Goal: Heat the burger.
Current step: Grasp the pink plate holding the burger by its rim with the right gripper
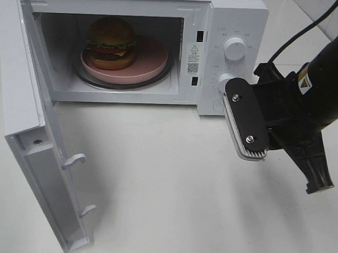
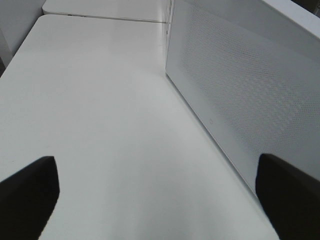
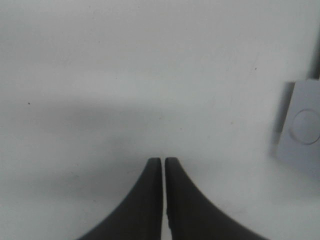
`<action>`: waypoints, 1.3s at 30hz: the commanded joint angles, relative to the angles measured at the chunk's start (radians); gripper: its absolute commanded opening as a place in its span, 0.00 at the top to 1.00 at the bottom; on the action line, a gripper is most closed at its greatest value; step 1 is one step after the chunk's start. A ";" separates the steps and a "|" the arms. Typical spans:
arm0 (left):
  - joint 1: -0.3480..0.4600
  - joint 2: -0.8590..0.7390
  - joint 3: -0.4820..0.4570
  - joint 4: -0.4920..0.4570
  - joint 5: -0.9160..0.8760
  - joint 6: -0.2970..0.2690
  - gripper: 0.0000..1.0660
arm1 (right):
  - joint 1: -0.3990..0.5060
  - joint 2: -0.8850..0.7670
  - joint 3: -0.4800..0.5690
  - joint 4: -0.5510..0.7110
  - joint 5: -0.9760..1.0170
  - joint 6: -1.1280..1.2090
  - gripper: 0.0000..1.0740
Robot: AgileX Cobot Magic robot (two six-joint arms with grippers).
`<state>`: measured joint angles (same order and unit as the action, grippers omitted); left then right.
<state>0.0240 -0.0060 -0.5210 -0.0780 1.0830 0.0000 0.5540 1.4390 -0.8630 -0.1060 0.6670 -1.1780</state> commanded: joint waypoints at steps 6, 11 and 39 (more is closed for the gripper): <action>0.002 -0.015 0.002 -0.005 -0.013 0.000 0.06 | -0.004 -0.005 -0.040 -0.034 -0.108 -0.141 0.79; 0.002 -0.015 0.002 -0.005 -0.013 0.000 0.06 | -0.004 -0.005 -0.040 -0.056 -0.201 -0.130 0.51; 0.002 -0.015 0.002 -0.005 -0.013 0.000 0.06 | 0.148 0.314 -0.342 -0.245 -0.277 0.224 0.16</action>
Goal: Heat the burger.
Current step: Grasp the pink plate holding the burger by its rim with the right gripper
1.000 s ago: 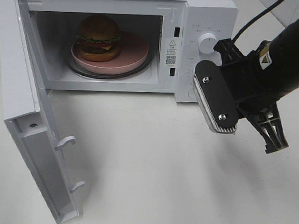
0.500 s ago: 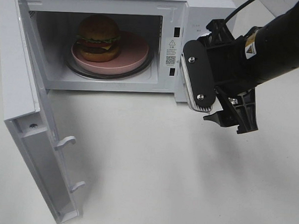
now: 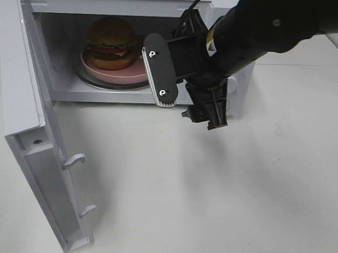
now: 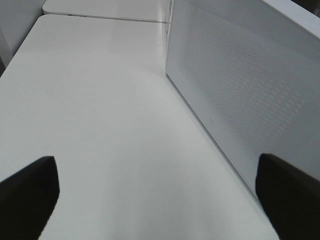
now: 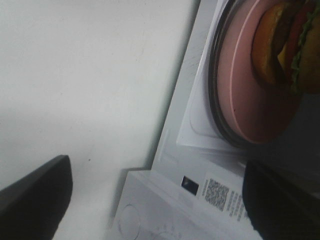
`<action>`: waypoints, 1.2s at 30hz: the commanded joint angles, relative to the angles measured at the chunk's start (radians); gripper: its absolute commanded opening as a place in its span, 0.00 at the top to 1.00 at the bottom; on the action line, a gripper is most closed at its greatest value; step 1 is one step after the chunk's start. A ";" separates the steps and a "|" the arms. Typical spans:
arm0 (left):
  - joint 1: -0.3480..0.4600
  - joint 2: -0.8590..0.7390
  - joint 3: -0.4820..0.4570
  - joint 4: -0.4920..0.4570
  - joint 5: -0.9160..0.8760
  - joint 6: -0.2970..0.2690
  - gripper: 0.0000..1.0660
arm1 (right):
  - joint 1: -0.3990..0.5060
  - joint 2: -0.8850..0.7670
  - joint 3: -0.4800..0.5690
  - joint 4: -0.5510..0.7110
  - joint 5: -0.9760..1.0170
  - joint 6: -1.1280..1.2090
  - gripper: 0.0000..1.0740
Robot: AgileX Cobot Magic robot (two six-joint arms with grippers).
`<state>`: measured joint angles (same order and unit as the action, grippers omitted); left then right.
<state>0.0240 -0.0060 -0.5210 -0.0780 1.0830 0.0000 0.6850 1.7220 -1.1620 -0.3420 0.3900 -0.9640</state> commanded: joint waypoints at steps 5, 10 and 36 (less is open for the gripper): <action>0.002 -0.015 0.002 -0.005 -0.013 0.000 0.06 | 0.029 0.104 -0.123 -0.008 0.005 0.011 0.17; 0.002 -0.015 0.002 -0.005 -0.013 0.000 0.06 | 0.029 0.163 -0.186 -0.007 0.032 0.013 0.18; 0.002 -0.015 0.002 -0.005 -0.013 0.000 0.06 | 0.025 0.536 -0.615 0.000 0.107 0.076 0.23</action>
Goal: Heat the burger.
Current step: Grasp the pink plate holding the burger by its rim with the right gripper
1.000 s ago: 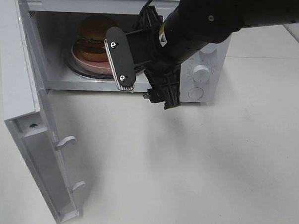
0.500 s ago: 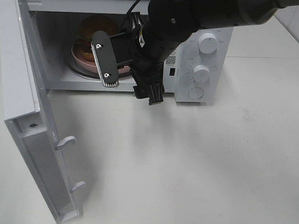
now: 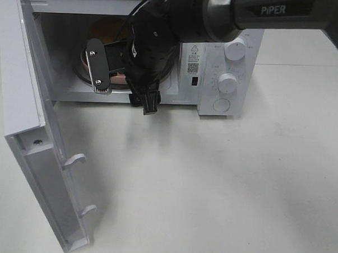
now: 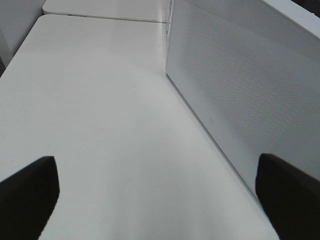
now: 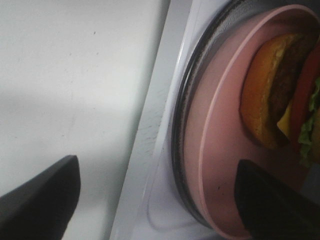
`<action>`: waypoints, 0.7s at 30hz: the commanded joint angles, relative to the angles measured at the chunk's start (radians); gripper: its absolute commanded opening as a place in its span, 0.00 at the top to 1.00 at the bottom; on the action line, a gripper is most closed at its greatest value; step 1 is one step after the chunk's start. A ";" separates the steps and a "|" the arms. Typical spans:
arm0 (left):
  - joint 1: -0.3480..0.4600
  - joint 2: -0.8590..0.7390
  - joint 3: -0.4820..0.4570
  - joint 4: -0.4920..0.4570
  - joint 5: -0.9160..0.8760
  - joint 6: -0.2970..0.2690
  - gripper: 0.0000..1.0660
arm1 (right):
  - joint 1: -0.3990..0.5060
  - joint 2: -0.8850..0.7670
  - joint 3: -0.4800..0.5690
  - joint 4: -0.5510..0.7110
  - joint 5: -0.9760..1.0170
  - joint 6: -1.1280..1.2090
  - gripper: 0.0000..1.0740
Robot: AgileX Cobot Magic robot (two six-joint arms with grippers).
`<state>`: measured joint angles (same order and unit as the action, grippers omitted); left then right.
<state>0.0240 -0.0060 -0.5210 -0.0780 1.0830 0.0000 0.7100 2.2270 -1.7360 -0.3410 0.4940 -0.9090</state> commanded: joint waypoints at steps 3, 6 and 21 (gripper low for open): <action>0.002 -0.015 0.002 -0.005 -0.013 0.000 0.06 | 0.000 0.045 -0.057 -0.001 0.004 0.023 0.23; 0.002 -0.015 0.002 -0.005 -0.013 0.000 0.06 | -0.006 0.099 -0.125 -0.001 0.020 0.040 0.24; 0.002 -0.015 0.002 -0.004 -0.013 0.000 0.06 | -0.038 0.232 -0.264 0.058 0.018 0.060 0.26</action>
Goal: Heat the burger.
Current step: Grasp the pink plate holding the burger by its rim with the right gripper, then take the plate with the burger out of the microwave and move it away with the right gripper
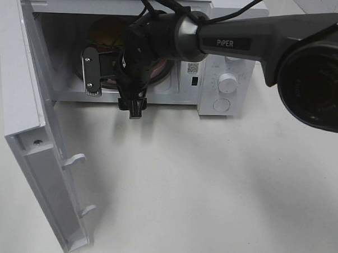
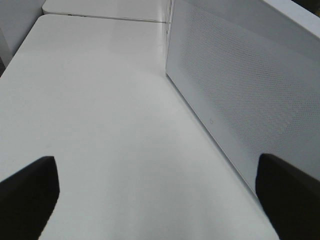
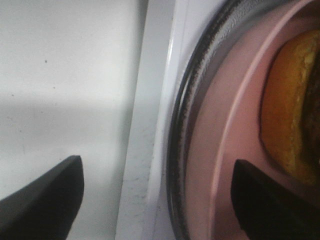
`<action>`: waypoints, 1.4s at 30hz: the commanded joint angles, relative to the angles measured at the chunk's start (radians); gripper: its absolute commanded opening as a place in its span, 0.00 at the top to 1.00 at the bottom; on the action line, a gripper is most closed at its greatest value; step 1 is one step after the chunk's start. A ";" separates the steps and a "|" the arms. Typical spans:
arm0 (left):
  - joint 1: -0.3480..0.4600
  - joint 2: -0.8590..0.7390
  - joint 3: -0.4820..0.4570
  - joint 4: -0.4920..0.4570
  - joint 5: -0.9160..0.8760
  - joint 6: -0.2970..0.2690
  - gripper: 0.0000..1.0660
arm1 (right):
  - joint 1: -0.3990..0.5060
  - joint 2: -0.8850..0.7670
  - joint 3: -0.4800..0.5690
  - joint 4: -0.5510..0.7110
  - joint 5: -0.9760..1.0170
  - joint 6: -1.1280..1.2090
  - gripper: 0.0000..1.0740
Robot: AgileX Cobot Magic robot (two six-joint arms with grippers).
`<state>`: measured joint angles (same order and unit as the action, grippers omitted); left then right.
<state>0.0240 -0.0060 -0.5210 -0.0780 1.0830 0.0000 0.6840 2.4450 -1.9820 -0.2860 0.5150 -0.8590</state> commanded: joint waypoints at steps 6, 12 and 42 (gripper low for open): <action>0.002 -0.015 0.002 -0.003 -0.013 0.000 0.06 | -0.020 0.028 -0.020 0.015 -0.005 0.010 0.33; 0.002 -0.015 0.002 -0.003 -0.013 0.000 0.06 | -0.020 0.036 -0.020 0.026 -0.031 0.012 0.64; 0.002 -0.015 0.002 -0.003 -0.013 0.000 0.06 | 0.030 -0.065 0.083 -0.001 0.084 -0.042 1.00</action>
<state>0.0240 -0.0060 -0.5210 -0.0780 1.0830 0.0000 0.7070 2.3880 -1.9130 -0.2910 0.5620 -0.8910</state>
